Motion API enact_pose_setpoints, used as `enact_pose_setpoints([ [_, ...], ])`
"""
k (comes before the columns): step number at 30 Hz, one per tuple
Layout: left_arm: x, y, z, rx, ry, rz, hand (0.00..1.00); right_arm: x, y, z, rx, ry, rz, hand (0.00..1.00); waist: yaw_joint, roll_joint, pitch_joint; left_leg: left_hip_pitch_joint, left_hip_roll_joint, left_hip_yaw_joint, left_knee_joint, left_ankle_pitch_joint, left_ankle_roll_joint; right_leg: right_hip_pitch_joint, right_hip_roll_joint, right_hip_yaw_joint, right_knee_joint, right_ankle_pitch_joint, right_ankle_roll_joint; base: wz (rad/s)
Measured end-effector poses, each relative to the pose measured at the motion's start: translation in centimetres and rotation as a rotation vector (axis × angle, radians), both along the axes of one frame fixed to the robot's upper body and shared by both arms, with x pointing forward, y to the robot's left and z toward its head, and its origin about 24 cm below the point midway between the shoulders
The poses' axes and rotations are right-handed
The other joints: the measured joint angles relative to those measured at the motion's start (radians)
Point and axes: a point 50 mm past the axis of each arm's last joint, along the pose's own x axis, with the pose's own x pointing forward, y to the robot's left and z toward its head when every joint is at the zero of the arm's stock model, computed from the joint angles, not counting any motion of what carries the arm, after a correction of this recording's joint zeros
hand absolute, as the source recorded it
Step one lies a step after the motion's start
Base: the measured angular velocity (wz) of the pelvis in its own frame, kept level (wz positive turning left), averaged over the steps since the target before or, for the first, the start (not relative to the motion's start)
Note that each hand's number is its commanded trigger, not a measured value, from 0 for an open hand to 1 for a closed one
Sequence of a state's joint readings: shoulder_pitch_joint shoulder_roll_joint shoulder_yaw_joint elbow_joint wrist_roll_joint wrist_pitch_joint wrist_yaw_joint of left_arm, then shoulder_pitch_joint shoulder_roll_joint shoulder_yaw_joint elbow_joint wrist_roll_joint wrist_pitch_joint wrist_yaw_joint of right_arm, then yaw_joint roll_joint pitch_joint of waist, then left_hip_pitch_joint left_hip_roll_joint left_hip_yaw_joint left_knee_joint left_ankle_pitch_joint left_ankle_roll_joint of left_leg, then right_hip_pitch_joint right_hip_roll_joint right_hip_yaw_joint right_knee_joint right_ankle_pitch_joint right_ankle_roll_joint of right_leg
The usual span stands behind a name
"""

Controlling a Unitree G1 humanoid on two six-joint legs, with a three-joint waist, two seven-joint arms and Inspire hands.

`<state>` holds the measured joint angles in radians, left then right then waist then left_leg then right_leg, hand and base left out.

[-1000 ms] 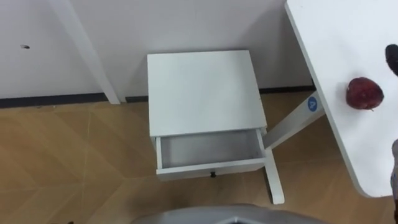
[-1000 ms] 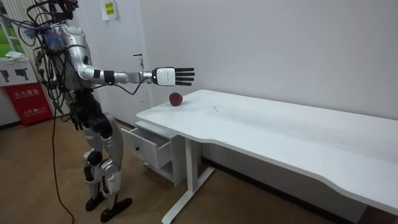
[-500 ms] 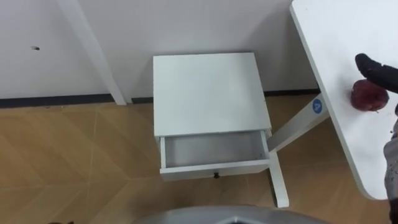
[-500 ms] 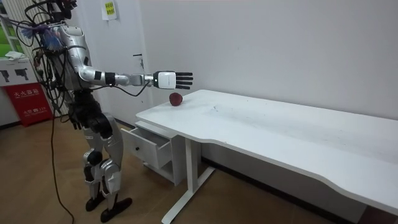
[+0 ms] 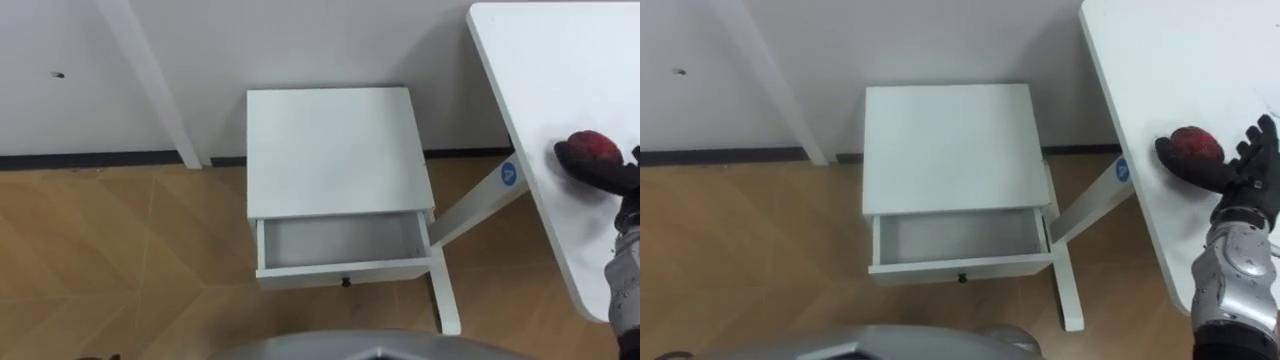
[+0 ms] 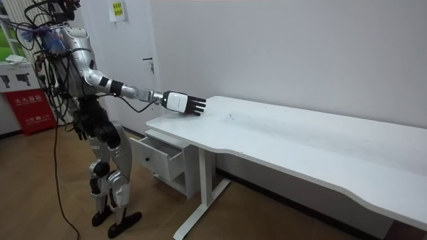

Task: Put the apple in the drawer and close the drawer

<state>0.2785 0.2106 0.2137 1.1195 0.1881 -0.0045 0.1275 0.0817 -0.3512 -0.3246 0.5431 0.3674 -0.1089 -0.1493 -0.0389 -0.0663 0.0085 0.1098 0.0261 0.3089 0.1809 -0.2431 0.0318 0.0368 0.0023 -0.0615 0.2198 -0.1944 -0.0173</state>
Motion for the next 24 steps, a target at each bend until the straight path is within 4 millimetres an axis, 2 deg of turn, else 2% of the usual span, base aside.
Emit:
enact_pose_setpoints([
  [4,-0.1,0.0,0.0,0.0,0.002,-0.003,0.0,0.0,-0.1,0.0,-0.016,0.009,0.005,0.0,-0.009,0.004,-0.0016,-0.001,-0.001,-0.009,0.0,0.0,0.0,0.001,0.0,-0.007,-0.002,0.0,0.0,0.04],
  [8,-0.2,0.1,0.1,0.006,0.007,-0.01,0.0,-0.3,-0.4,-0.2,-0.05,0.029,0.002,0.0,-0.01,0.013,-0.0097,-0.001,-0.001,-0.011,-0.002,0.0,0.0,0.002,0.0,-0.01,-0.003,0.0,0.0,0.01],
  [11,-0.3,0.2,0.1,0.007,0.008,-0.006,0.0,-0.4,-0.5,-0.3,-0.078,0.046,0.015,0.0,-0.013,0.016,-0.0094,0.005,-0.001,-0.014,0.0,0.0,0.0,0.013,-0.003,-0.023,-0.009,0.001,0.0,0.05],
  [13,-0.3,0.1,0.1,0.007,0.01,-0.005,0.0,-0.4,-0.5,-0.4,-0.087,0.058,0.029,0.0,-0.015,0.018,-0.0122,0.006,-0.001,-0.019,0.0,0.0,0.0,0.02,-0.003,-0.028,-0.016,0.003,-0.001,0.07],
  [14,-0.3,0.1,0.1,0.007,0.01,-0.005,0.0,-0.4,-0.5,-0.5,-0.091,0.063,0.036,0.29,-0.016,0.018,-0.0121,0.006,-0.001,-0.02,0.001,0.0,0.0,0.021,-0.003,-0.029,-0.016,0.004,-0.001,0.04],
  [15,-0.4,0.1,0.1,0.007,0.01,-0.005,0.0,-0.5,-0.5,-0.5,-0.1,0.069,0.042,0.68,-0.016,0.018,-0.0121,0.007,-0.001,-0.02,0.001,0.0,0.0,0.023,-0.003,-0.029,-0.016,0.004,-0.001,0.0],
  [16,-0.4,0.1,0.1,0.007,0.01,-0.005,0.0,-0.5,-0.5,-0.6,-0.103,0.073,0.044,0.91,-0.017,0.018,-0.0121,0.008,-0.001,-0.021,0.001,0.0,0.0,0.024,-0.003,-0.03,-0.016,0.004,-0.001,0.0],
  [17,-0.4,0.1,0.1,0.007,0.01,-0.005,0.0,-0.5,-0.5,-0.7,-0.113,0.079,0.05,1.0,-0.017,0.018,-0.012,0.008,-0.001,-0.021,0.001,0.0,0.0,0.025,-0.003,-0.03,-0.016,0.004,-0.001,0.0],
  [22,-0.1,0.2,0.1,0.008,0.004,-0.006,0.0,-0.2,-0.5,-0.8,-0.174,0.133,0.092,1.0,-0.016,0.011,-0.0099,0.007,0.0,-0.023,0.0,0.0,0.0,0.028,-0.003,-0.034,-0.016,0.004,-0.001,0.0],
  [24,-0.1,0.2,0.1,0.008,0.001,-0.007,0.0,-0.1,-1.0,-0.6,-0.215,0.158,0.087,1.0,-0.017,0.006,-0.0097,0.006,0.0,-0.024,0.0,0.0,0.0,0.028,-0.004,-0.041,-0.016,0.004,-0.001,0.0],
])
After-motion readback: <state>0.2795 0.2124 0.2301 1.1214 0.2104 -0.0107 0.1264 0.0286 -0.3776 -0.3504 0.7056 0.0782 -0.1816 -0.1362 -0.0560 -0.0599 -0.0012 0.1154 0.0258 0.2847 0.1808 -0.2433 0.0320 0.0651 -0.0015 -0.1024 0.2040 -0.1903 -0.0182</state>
